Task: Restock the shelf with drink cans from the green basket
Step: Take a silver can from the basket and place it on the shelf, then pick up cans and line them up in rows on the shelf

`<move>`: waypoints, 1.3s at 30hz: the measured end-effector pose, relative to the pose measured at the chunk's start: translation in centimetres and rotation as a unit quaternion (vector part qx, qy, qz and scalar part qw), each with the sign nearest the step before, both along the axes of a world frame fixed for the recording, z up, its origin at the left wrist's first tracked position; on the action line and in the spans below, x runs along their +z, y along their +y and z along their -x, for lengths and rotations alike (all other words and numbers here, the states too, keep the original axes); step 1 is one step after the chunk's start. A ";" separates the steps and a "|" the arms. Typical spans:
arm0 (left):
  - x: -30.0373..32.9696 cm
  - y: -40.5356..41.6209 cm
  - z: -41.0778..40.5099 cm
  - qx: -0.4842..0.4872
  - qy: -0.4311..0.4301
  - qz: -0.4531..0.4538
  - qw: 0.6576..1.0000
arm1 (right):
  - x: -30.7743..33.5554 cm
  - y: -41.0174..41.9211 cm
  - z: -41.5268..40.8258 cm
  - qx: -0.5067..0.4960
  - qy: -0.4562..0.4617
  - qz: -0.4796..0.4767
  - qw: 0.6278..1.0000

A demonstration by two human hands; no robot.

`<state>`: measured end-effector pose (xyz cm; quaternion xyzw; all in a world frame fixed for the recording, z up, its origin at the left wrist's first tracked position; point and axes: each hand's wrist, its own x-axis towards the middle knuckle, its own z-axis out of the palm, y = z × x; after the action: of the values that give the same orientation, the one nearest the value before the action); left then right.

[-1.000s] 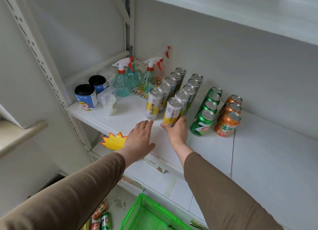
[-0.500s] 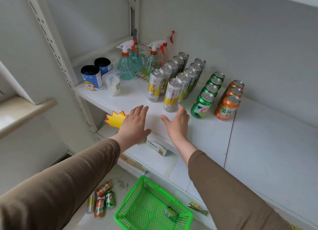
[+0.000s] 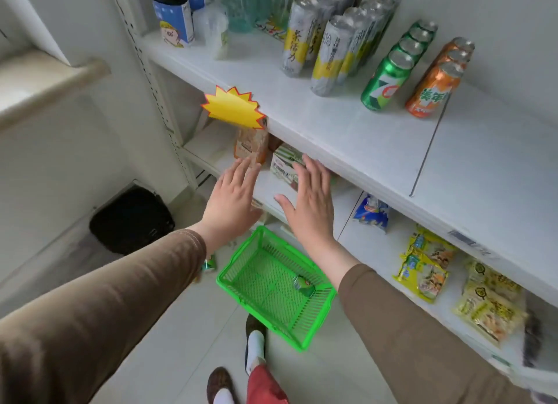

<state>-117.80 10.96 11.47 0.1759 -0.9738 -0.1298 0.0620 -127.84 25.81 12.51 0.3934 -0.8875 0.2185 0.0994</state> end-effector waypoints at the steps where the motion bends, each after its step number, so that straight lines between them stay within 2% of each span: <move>1: -1.3 0.6 -1.0 0.000 -0.008 -0.007 1.000 | -1.2 0.8 -0.9 0.007 -0.001 -0.006 1.000; 12: -20.7 8.0 -5.9 -0.003 -0.143 -0.078 0.987 | -20.8 10.3 -3.3 0.003 -0.123 -0.150 0.981; 19: -35.7 12.6 -6.1 0.004 -0.205 -0.120 0.971 | -36.1 15.3 -2.3 -0.018 -0.204 -0.230 0.951; 26: -49.8 16.1 -3.5 -0.001 -0.230 -0.153 0.961 | -52.4 18.0 0.5 -0.091 -0.283 -0.279 0.913; 32: -58.4 17.5 -0.7 -0.014 -0.235 -0.155 0.959 | -63.6 17.7 4.2 -0.163 -0.338 -0.321 0.870; 39: -64.2 17.6 1.0 -0.016 -0.239 -0.174 0.955 | -71.4 17.5 5.8 -0.192 -0.309 -0.369 0.855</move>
<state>-118.84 28.53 -52.71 0.1940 -0.9251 -0.2527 -0.2066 -133.67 43.31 -58.93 0.1349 -0.9458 -0.0386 -0.2928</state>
